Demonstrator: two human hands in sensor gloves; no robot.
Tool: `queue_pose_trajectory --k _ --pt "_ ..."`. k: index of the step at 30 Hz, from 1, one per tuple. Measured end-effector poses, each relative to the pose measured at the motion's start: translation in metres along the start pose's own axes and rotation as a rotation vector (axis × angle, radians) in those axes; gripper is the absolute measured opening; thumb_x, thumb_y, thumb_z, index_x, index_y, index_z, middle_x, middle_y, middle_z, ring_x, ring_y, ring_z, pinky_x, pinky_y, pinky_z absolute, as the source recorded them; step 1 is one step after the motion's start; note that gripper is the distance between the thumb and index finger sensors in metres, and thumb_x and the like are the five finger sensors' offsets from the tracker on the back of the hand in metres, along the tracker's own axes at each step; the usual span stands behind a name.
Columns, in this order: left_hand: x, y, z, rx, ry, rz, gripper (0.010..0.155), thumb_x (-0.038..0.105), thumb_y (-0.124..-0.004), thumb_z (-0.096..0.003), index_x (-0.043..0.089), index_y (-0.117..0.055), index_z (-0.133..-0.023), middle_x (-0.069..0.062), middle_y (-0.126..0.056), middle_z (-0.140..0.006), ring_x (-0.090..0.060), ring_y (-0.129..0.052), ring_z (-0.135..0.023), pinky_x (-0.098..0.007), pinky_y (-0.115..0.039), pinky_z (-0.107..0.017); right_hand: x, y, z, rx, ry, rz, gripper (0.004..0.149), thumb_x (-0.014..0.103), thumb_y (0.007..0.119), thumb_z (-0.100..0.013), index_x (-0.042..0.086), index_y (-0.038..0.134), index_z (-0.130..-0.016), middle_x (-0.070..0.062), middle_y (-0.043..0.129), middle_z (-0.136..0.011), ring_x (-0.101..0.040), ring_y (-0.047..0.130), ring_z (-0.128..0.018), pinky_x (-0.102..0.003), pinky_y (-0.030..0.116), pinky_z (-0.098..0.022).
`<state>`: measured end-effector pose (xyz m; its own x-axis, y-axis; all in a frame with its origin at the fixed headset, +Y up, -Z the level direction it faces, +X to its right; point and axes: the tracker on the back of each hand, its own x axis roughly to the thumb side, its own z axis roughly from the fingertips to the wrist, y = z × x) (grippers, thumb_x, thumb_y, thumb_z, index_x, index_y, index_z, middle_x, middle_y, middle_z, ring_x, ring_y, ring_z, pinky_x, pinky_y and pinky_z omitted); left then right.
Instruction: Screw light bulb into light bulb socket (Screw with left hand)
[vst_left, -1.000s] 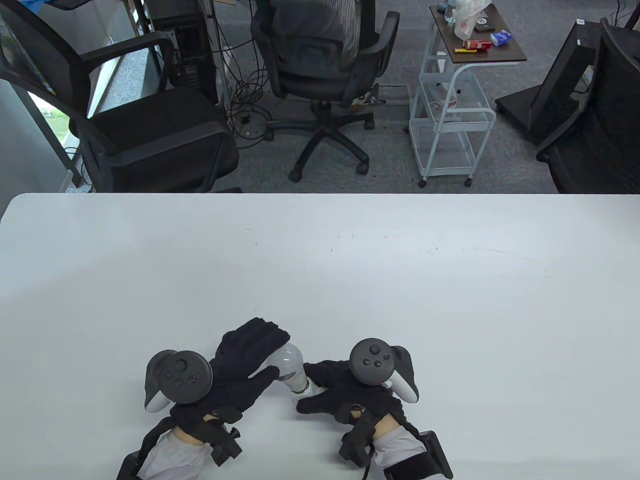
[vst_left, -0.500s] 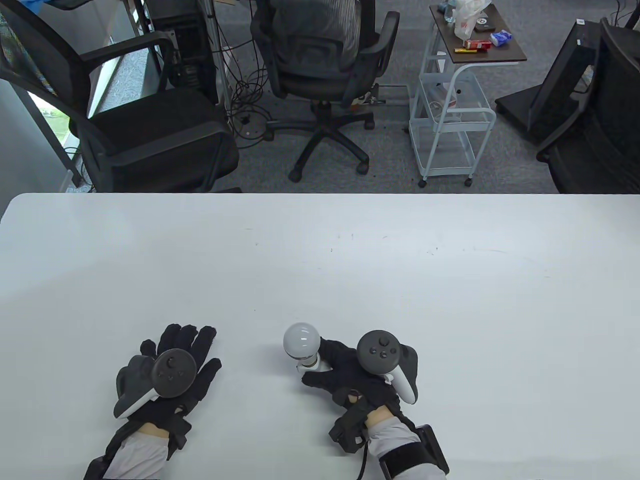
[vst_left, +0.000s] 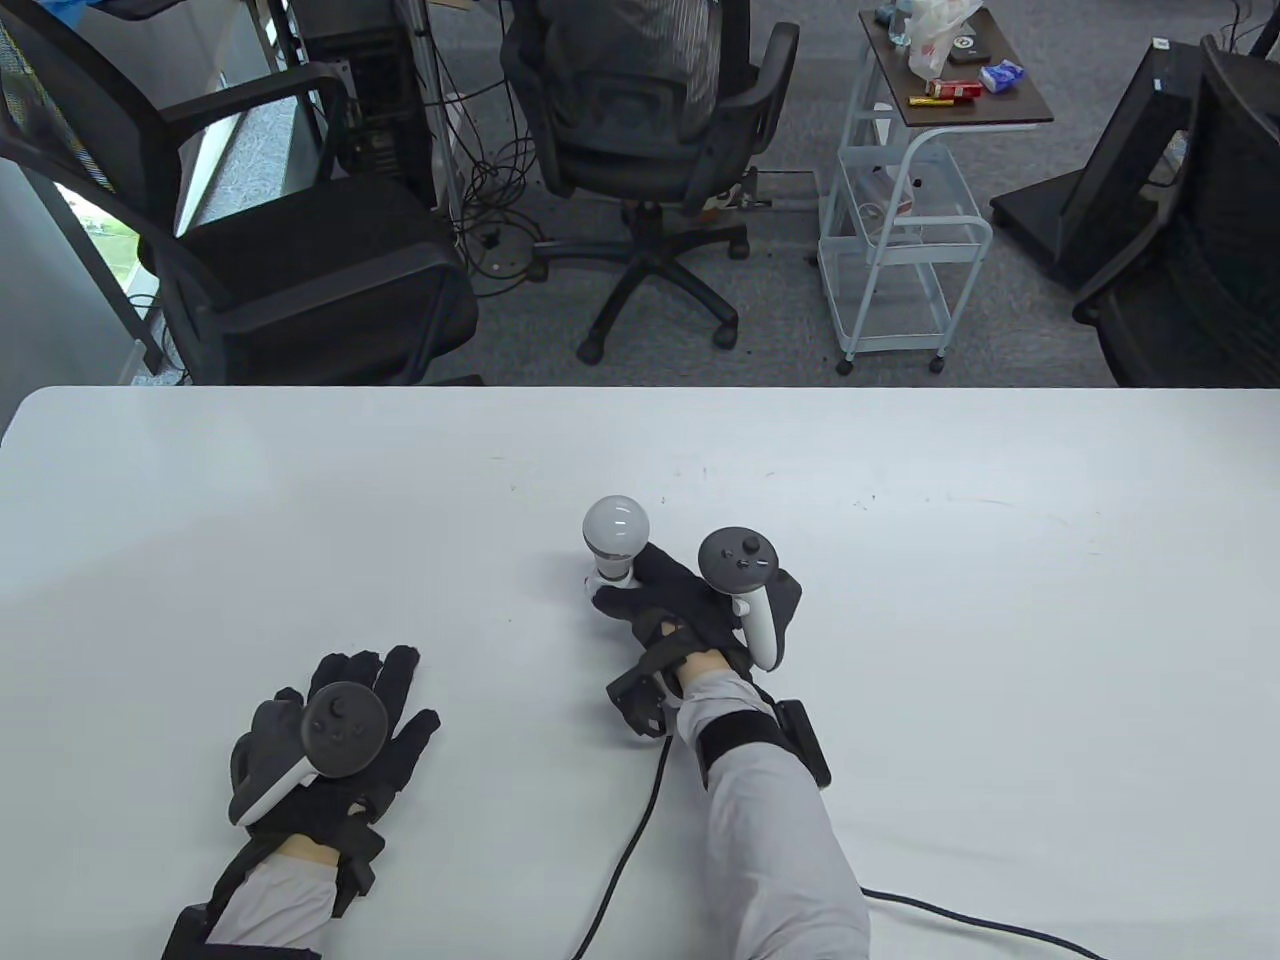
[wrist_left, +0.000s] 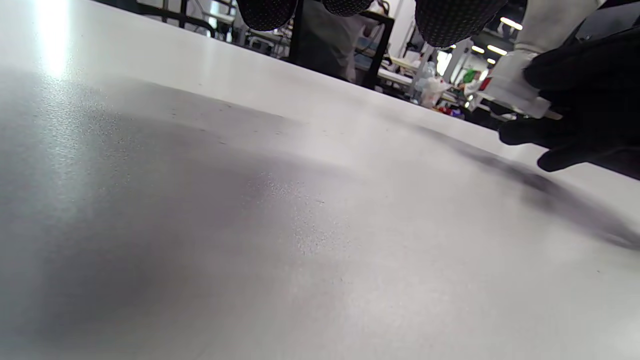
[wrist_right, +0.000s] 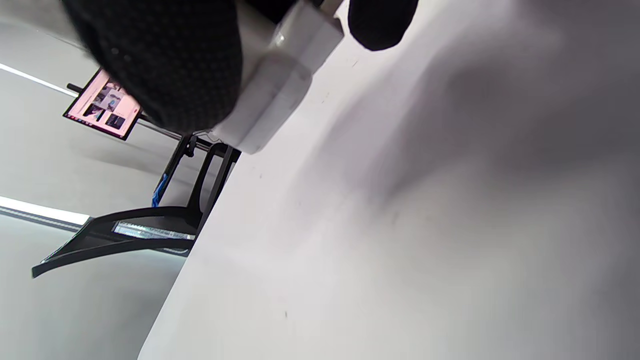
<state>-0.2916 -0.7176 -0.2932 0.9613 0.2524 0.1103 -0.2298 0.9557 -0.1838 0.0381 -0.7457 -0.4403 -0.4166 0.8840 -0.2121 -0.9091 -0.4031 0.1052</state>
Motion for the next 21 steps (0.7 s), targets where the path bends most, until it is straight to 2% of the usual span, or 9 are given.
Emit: queue_pose_trajectory --k 3,7,10,17,18,21 --pt "0.002 0.001 0.001 0.003 -0.012 0.005 0.073 0.052 -0.061 -0.0651 0.016 -0.034 -0.123 -0.033 -0.041 -0.12 -0.058 -0.031 -0.108 -0.086 -0.026 -0.064 -0.001 0.007 -0.021 -0.034 0.036 0.032 0.064 0.029 0.092 -0.044 0.024 0.061 -0.1 -0.006 0.064 -0.108 -0.049 0.042 -0.103 -0.073 0.019 -0.066" --pt "0.009 0.004 0.002 0.021 -0.032 -0.004 0.073 0.052 -0.06 -0.0651 0.016 -0.033 -0.123 -0.033 -0.04 -0.12 -0.058 -0.03 -0.108 -0.086 -0.026 -0.064 -0.008 0.016 -0.041 0.068 0.128 0.052 0.064 0.028 0.09 -0.049 0.031 0.056 -0.102 0.0 0.052 -0.114 -0.034 0.014 -0.108 -0.06 -0.006 -0.066" --pt "0.014 0.005 0.001 0.031 -0.052 -0.008 0.074 0.053 -0.06 -0.0651 0.016 -0.033 -0.123 -0.033 -0.04 -0.12 -0.058 -0.03 -0.108 -0.086 -0.025 -0.064 -0.013 0.021 -0.047 0.113 0.173 0.056 0.063 0.028 0.09 -0.051 0.034 0.054 -0.102 0.002 0.035 -0.118 -0.023 0.001 -0.106 -0.051 -0.016 -0.064" --pt "0.018 0.004 0.002 0.031 -0.063 -0.029 0.074 0.054 -0.061 -0.0648 0.016 -0.034 -0.123 -0.032 -0.04 -0.12 -0.058 -0.03 -0.108 -0.086 -0.025 -0.064 -0.02 0.028 -0.044 0.144 0.249 0.156 0.064 0.037 0.083 -0.054 0.045 0.042 -0.103 0.016 0.009 -0.116 -0.012 -0.014 -0.102 -0.041 -0.021 -0.065" --pt "0.017 0.004 0.002 0.033 -0.062 -0.031 0.074 0.054 -0.061 -0.0648 0.016 -0.034 -0.123 -0.032 -0.04 -0.12 -0.058 -0.03 -0.108 -0.086 -0.026 -0.064 -0.021 0.028 -0.043 0.159 0.258 0.188 0.065 0.038 0.081 -0.055 0.043 0.039 -0.104 0.018 0.006 -0.115 -0.01 -0.015 -0.102 -0.04 -0.021 -0.065" --pt "0.014 0.005 0.003 0.047 -0.064 -0.022 0.074 0.053 -0.061 -0.0647 0.016 -0.034 -0.123 -0.032 -0.04 -0.12 -0.058 -0.03 -0.108 -0.086 -0.026 -0.063 -0.023 0.024 -0.033 0.235 0.216 0.236 0.085 0.04 0.083 -0.053 0.046 0.013 -0.101 0.015 -0.004 -0.113 -0.014 -0.02 -0.099 -0.041 -0.019 -0.065"
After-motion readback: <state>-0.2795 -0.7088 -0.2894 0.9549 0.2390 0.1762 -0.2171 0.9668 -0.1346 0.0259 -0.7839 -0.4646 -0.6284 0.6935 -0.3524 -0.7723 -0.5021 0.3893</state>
